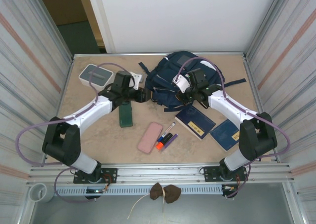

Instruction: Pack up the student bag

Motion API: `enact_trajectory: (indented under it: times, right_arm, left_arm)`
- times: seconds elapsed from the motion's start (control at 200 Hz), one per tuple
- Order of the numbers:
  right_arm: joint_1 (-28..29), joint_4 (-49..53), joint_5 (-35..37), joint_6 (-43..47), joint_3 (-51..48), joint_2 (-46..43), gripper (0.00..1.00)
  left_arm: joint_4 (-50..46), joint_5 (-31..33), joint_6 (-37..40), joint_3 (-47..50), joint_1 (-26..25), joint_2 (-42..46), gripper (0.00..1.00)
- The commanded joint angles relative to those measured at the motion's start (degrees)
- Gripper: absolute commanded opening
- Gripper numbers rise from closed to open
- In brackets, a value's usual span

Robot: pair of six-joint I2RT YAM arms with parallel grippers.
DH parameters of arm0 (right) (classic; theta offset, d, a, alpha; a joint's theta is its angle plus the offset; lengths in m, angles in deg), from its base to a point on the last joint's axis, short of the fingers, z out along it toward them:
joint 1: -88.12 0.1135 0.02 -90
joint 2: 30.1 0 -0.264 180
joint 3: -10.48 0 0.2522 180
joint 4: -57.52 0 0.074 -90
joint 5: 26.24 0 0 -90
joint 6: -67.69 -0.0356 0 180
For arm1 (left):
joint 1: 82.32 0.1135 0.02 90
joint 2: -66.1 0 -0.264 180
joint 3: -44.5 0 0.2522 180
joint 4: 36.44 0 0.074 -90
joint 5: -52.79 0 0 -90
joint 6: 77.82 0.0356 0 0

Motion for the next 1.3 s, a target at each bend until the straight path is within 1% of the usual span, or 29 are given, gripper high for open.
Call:
enact_trajectory:
  times: [0.0,0.095,0.431,0.501,0.641,0.766,0.832,0.977,1.052,1.197,1.297]
  right_arm:
    - [0.0,-2.0,-1.1,-0.8,1.7,-1.3,0.0]
    - [0.0,-1.9,-1.2,-0.9,1.6,-1.1,0.0]
    - [0.1,-1.8,-1.8,-0.9,1.4,-0.3,0.0]
    - [0.2,-1.9,-2.0,-0.9,1.4,-0.1,0.0]
    - [0.2,-1.7,-2.1,-0.8,1.6,0.4,0.0]
    - [0.3,-1.5,-2.1,-0.9,1.5,0.8,0.0]
    - [0.3,-1.4,-2.2,-0.8,1.5,0.9,0.0]
    - [0.2,-1.0,-1.7,-0.3,1.5,0.8,0.0]
    - [0.1,-0.8,-1.5,-0.2,1.5,0.6,0.0]
    - [-0.2,-0.7,-1.4,-0.1,1.6,0.3,0.0]
    - [-0.4,-0.7,-1.5,-0.1,1.7,0.2,0.0]
  left_arm:
    - [-4.6,6.5,1.5,-4.8,-2.0,-3.1,0.54]
    - [-7.0,10.8,2.9,-7.6,-3.7,-5.5,0.57]
    - [-12.1,19.7,7.1,-14.7,-6.5,-11.4,0.65]
    - [-12.7,19.8,7.4,-15.7,-6.7,-12.2,0.66]
    - [-12.6,19.0,7.6,-16.6,-6.9,-13.1,0.71]
    - [-13.0,19.1,8.2,-17.9,-6.9,-14.1,0.72]
    - [-13.3,19.2,8.5,-18.6,-6.8,-14.6,0.69]
    - [-14.5,18.9,9.3,-19.7,-6.7,-15.9,0.51]
    - [-15.0,18.4,9.5,-19.8,-6.7,-16.1,0.45]
    - [-15.8,17.2,9.2,-19.3,-6.7,-16.1,0.39]
    - [-16.6,17.1,8.6,-18.8,-6.7,-16.3,0.37]
